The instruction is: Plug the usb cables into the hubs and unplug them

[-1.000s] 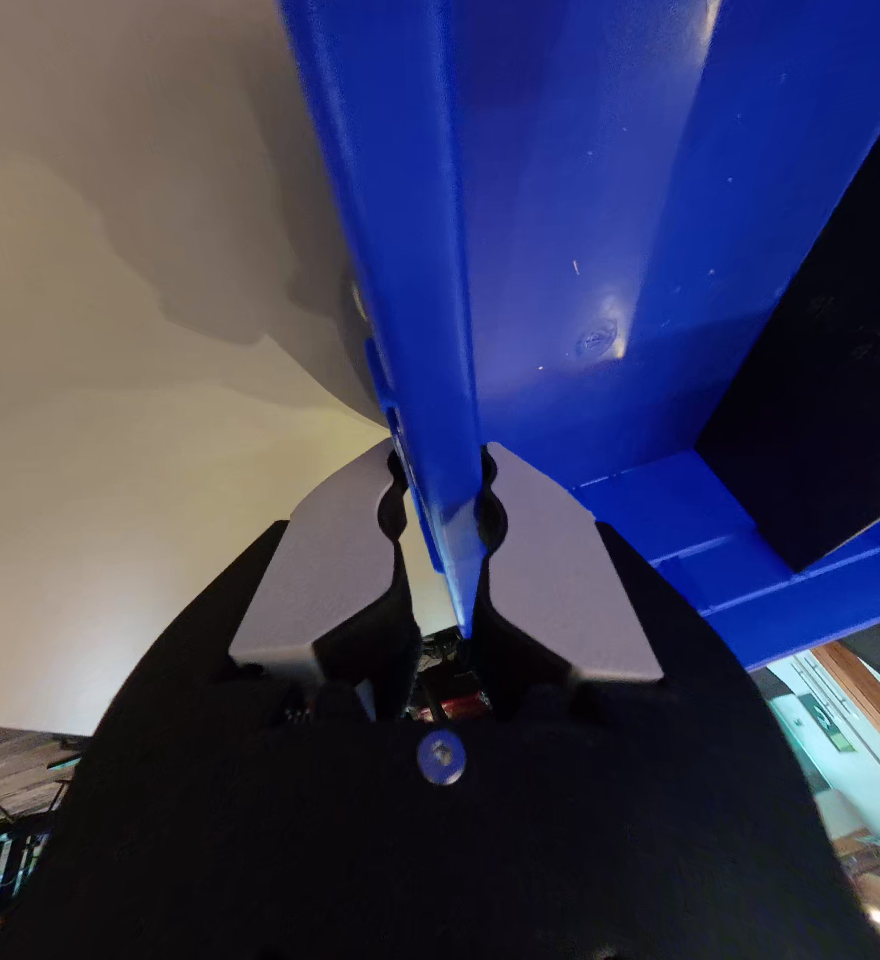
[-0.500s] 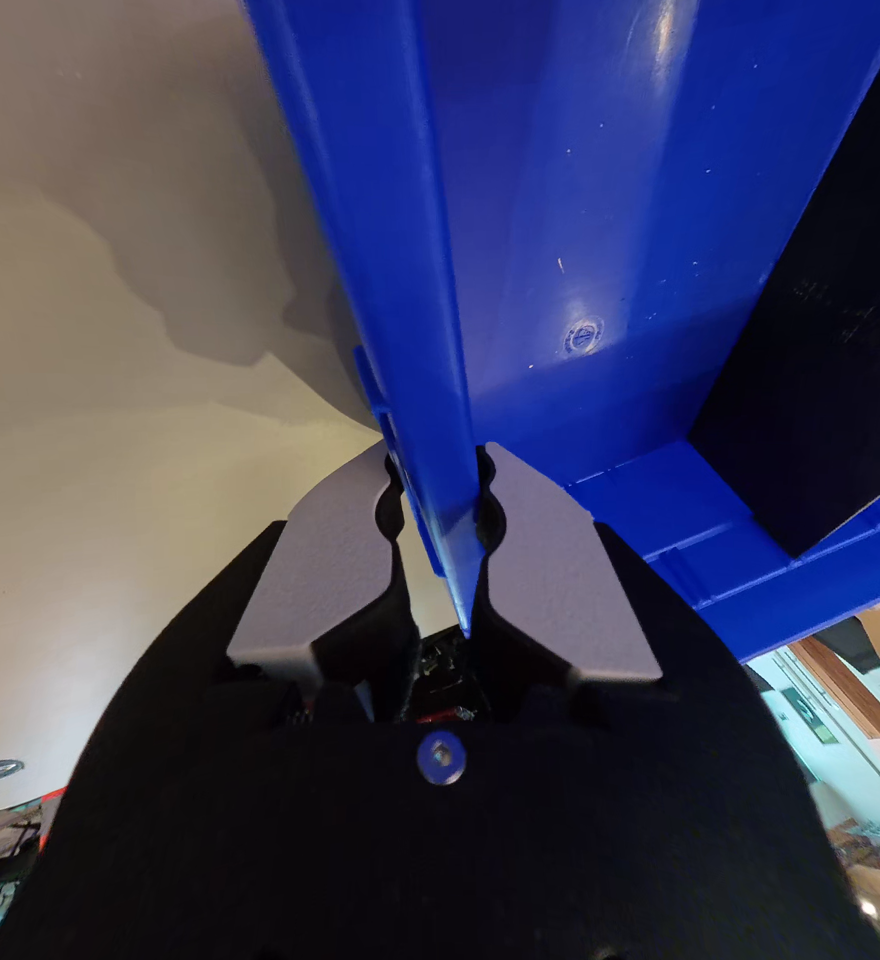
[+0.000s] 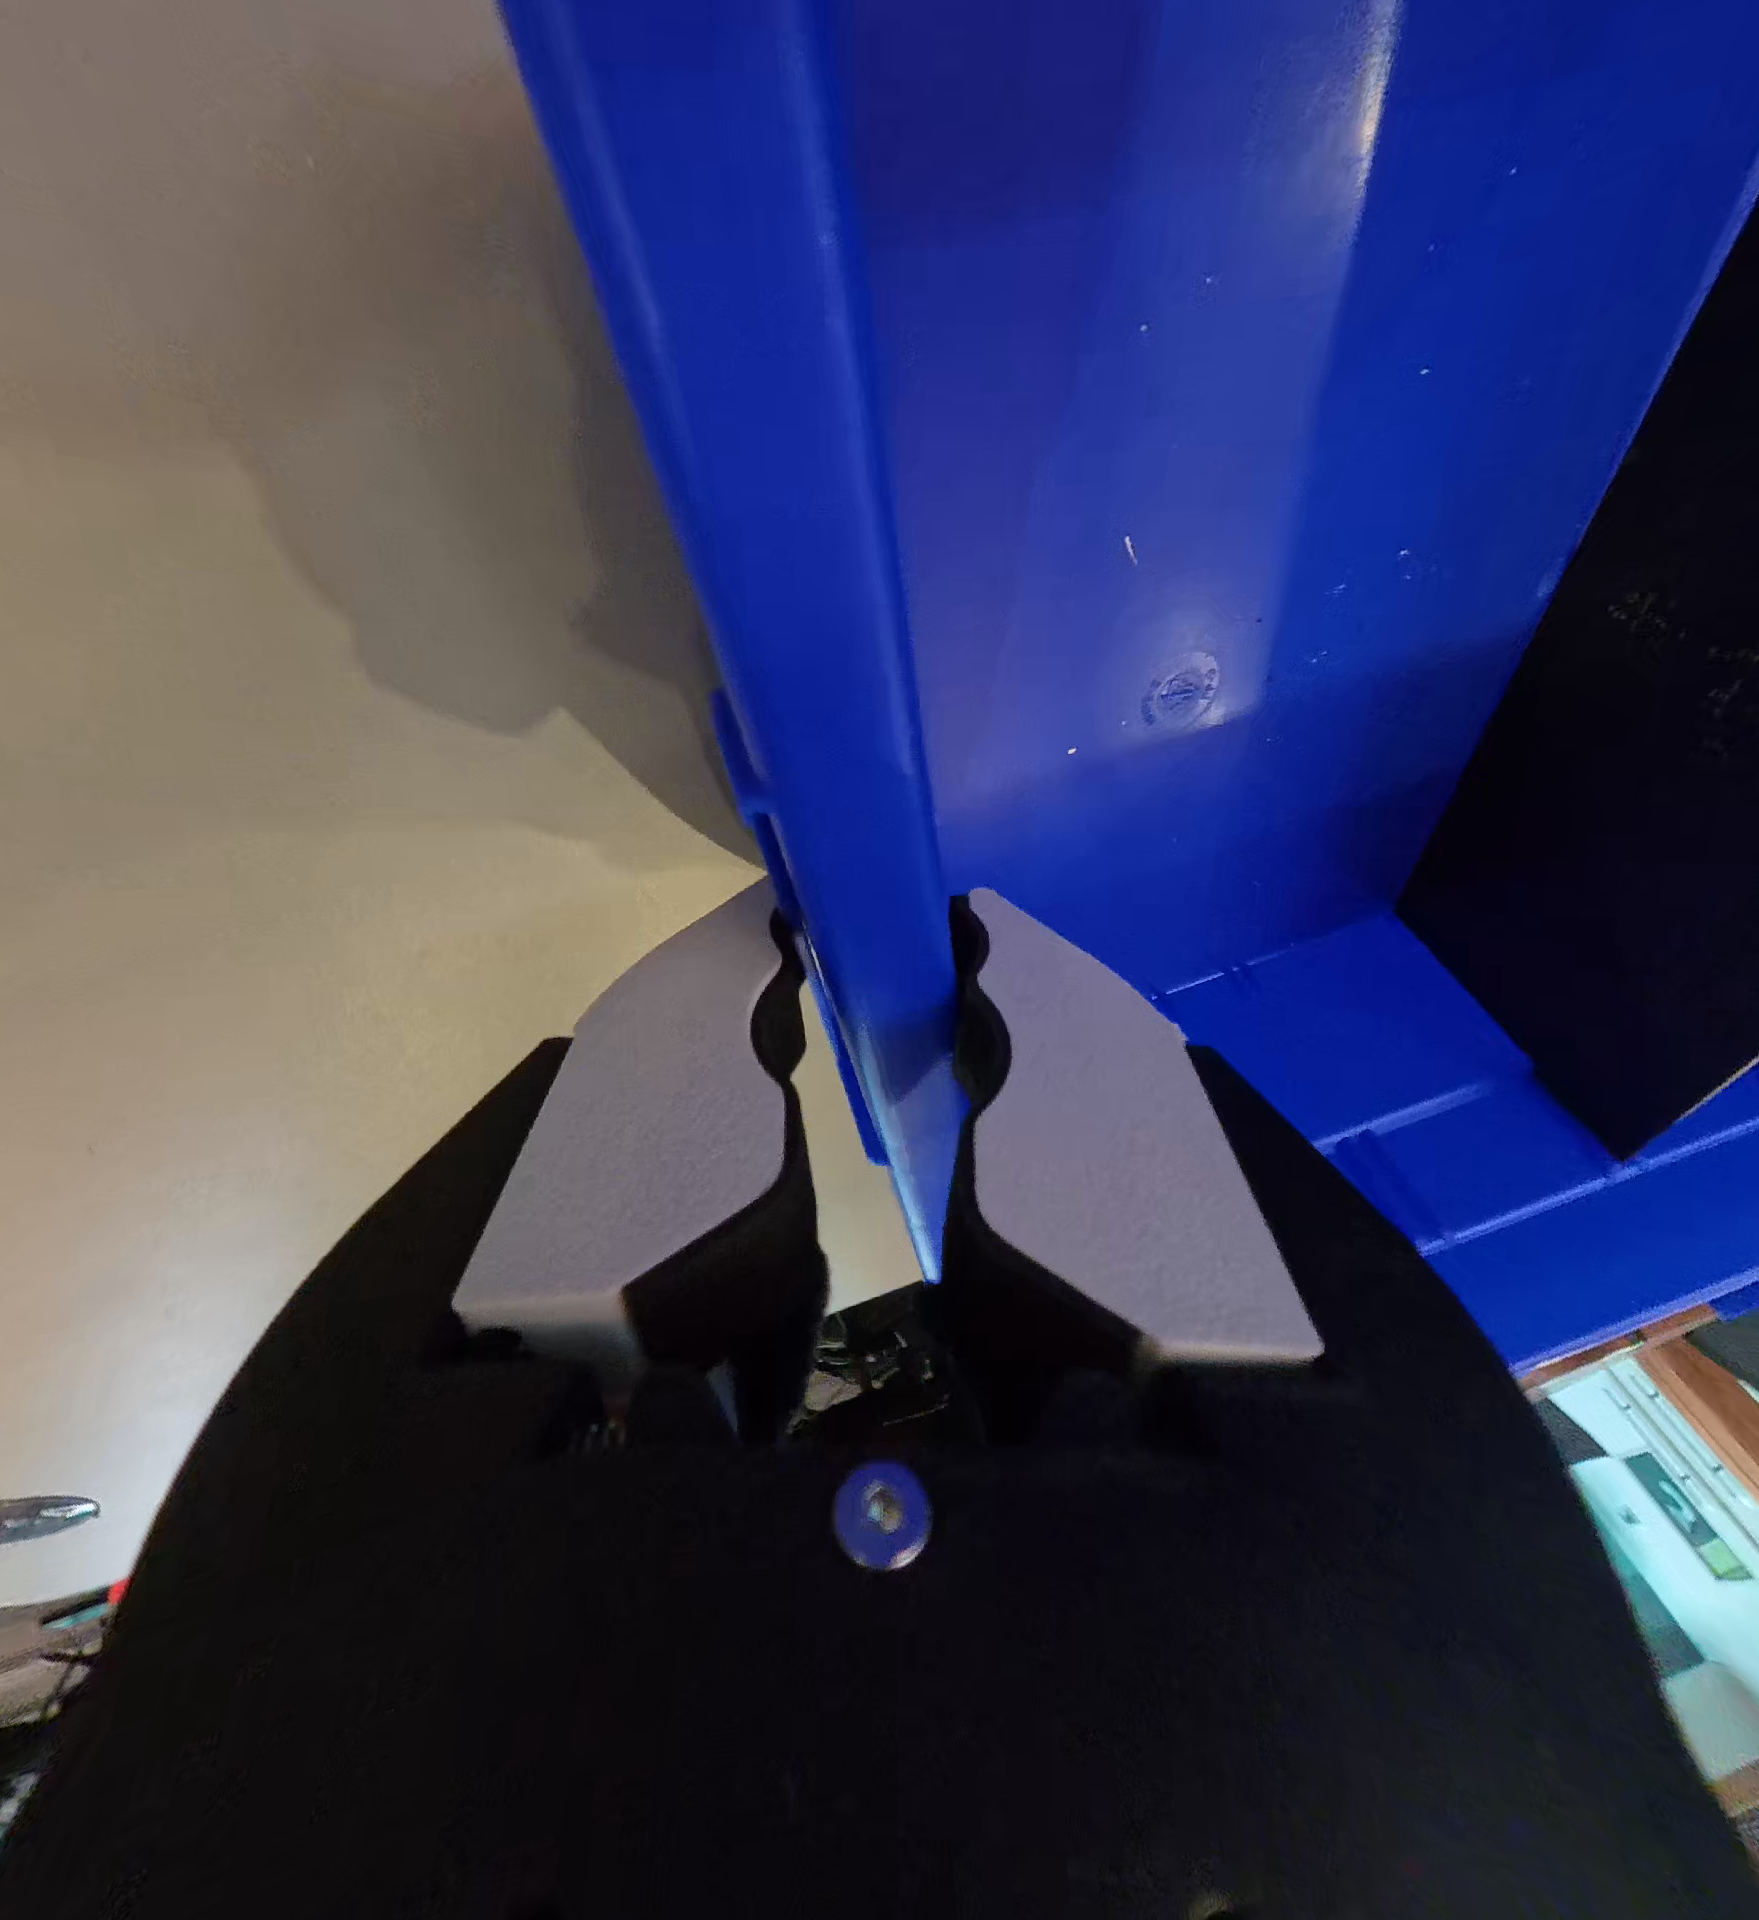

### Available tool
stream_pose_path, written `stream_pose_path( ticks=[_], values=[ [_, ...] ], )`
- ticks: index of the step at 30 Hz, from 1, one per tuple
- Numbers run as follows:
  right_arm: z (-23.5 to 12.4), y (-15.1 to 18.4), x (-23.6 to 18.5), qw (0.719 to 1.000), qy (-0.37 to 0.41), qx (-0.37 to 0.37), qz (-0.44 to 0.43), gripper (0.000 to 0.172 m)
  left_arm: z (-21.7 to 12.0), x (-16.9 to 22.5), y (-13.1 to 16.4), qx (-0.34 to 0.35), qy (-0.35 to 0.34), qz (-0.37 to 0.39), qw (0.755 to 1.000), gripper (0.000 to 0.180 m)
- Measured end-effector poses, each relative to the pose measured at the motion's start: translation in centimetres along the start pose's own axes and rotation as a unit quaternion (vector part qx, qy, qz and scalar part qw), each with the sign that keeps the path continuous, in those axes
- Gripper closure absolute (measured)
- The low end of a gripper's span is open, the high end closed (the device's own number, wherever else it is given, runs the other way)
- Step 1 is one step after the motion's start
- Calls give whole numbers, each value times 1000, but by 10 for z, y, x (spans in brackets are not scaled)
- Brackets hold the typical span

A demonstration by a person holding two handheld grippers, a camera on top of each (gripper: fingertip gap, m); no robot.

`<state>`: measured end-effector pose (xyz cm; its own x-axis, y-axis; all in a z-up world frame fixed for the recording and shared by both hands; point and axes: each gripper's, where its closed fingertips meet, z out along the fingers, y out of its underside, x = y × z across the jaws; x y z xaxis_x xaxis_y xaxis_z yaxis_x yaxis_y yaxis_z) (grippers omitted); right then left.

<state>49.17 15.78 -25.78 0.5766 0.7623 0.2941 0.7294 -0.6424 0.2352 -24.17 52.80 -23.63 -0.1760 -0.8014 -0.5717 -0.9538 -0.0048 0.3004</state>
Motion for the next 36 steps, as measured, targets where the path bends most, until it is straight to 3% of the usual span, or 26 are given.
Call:
stream_pose_path(
  ticks=[3, 5, 9, 11, 14, 18, 22, 25, 29, 36],
  values=[
    [-5, 1, 7, 998, 31, 19, 51, 124, -1, 2, 12, 18, 36, -76, 996, 137],
    [-20, -1, 9, 994, 66, 46, 79, 114, -12, -2, 20, 38, 11, -122, 992, 122],
    [-72, -33, -2, 973, 138, 149, 113, 102, -60, 1, -1, 114, -29, -239, 964, 91],
    [-99, -64, -15, 957, 153, 211, 127, 99, -89, 7, -31, 168, -41, -279, 944, 74],
    [-134, -125, -38, 929, 146, 310, 138, 90, -131, 11, -82, 243, -76, -317, 914, 64],
    [-163, -212, -59, 882, 102, 432, 157, 86, -156, 28, -161, 309, -50, -342, 886, 56],
    [-159, -279, -64, 859, 53, 481, 170, 69, -160, 44, -223, 343, -36, -326, 880, 46],
    [-141, -313, -67, 853, -4, 490, 182, 66, -147, 57, -252, 336, -25, -322, 885, 41],
    [-106, -330, -72, 871, -20, 460, 171, 63, -141, 69, -270, 347, 19, -340, 874, 50],
    [-98, -333, -78, 868, -68, 457, 183, 60, -143, 74, -281, 377, 45, -353, 855, 64]
  ],
)
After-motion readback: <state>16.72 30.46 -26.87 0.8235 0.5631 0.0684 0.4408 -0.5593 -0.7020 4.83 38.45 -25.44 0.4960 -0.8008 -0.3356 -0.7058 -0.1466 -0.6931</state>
